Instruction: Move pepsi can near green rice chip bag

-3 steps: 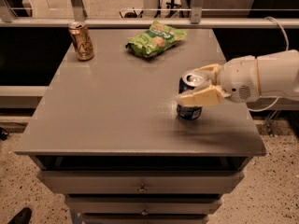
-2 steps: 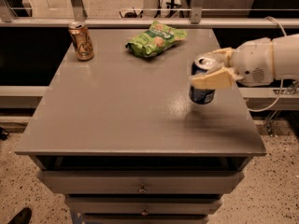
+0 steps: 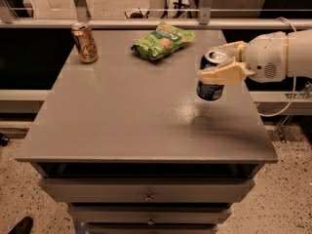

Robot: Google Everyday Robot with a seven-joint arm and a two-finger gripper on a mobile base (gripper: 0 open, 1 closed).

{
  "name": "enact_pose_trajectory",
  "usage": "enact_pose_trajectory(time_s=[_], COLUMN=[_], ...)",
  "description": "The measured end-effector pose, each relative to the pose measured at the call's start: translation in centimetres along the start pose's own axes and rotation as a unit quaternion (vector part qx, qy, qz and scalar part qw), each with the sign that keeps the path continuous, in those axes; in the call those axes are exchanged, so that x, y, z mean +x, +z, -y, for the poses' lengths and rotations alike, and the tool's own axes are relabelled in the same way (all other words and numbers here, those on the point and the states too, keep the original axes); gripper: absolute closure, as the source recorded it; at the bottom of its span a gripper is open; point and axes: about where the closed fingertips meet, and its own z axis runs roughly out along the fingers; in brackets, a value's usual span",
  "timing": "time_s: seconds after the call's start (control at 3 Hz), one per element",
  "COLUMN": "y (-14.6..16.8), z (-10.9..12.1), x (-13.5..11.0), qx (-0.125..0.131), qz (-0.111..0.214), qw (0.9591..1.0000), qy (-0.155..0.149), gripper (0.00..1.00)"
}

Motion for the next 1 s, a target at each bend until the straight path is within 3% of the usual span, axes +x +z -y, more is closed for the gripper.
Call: enact_pose_trajectory(time_s=[0.33, 0.67, 1.0], y=[1.6, 3.6, 7.5], z=[3.9, 10.0, 18.0], x=[-0.9, -2.1, -1.9], qx=[0.019, 0.046, 0.066], qz=[0.038, 0.067, 0.067], qw=[0.9991, 0.9966, 0.9955], qy=[-0.006, -0.016, -0.006], gripper=[1.0, 1.0, 1.0])
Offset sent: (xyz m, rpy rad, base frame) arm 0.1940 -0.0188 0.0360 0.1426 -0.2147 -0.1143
